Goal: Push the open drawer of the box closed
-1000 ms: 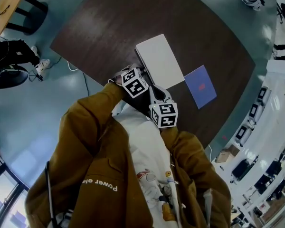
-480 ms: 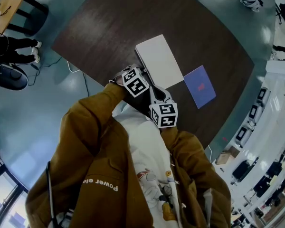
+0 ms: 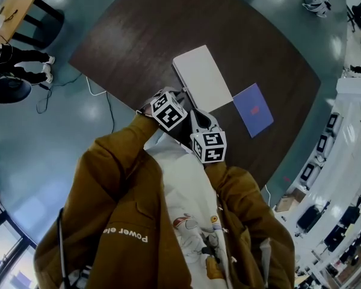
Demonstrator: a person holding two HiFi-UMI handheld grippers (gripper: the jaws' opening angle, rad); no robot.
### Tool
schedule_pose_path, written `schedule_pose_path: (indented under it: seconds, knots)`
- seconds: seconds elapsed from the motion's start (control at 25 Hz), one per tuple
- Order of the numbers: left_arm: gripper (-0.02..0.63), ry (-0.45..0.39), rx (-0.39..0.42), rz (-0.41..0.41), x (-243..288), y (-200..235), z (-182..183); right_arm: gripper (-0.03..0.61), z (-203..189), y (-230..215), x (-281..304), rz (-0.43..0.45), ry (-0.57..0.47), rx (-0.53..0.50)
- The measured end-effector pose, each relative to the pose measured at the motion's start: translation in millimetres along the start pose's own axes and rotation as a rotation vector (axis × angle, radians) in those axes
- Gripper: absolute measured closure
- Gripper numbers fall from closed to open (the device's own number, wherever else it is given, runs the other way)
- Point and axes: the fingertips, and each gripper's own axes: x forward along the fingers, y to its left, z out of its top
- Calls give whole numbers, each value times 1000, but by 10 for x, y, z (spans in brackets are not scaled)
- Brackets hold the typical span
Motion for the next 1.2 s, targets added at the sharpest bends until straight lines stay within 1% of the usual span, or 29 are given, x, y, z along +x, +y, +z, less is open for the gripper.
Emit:
schedule_pose_path:
  seconds: [0.04,0.12,0.2,0.24,0.4,0.52,0.64,0.72,0.8,0.88,0.92,1.04,1.2]
  knots:
    - [526,-9,-10,6,-62,-21,7,572,17,16,-18,0,-7,1]
    - [556,-27,-35,25,-185,-51,18,572,40,38,-49,0,-20,4]
    - [600,-48,-82,38,-296,-78,28,572,45,49,-89,-3,-27,6]
    - [606,-57,-105,39,-342,-92,30,572,47,52,-113,-4,-30,7]
    - [607,-77,-156,44,-472,-147,41,572,80,30,-234,-19,-55,31]
    - [607,-98,-222,47,-633,-254,83,572,130,54,-377,-22,-84,63]
    - [607,-116,-229,60,-802,-364,140,572,199,75,-517,-32,-117,87]
    - [607,-129,-243,49,-862,-444,179,572,231,63,-600,-42,-136,112]
    - [607,-151,-285,35,-909,-493,218,572,275,60,-666,-53,-152,124]
    - [607,-181,-332,34,-971,-527,252,572,320,76,-724,-63,-162,123]
    - [607,-194,-344,37,-1006,-557,268,572,335,83,-752,-68,-166,122]
    - [607,-220,-336,42,-1078,-649,325,572,352,62,-816,-98,-169,109]
    - [607,-248,-341,34,-1141,-666,382,572,378,41,-853,-134,-190,96]
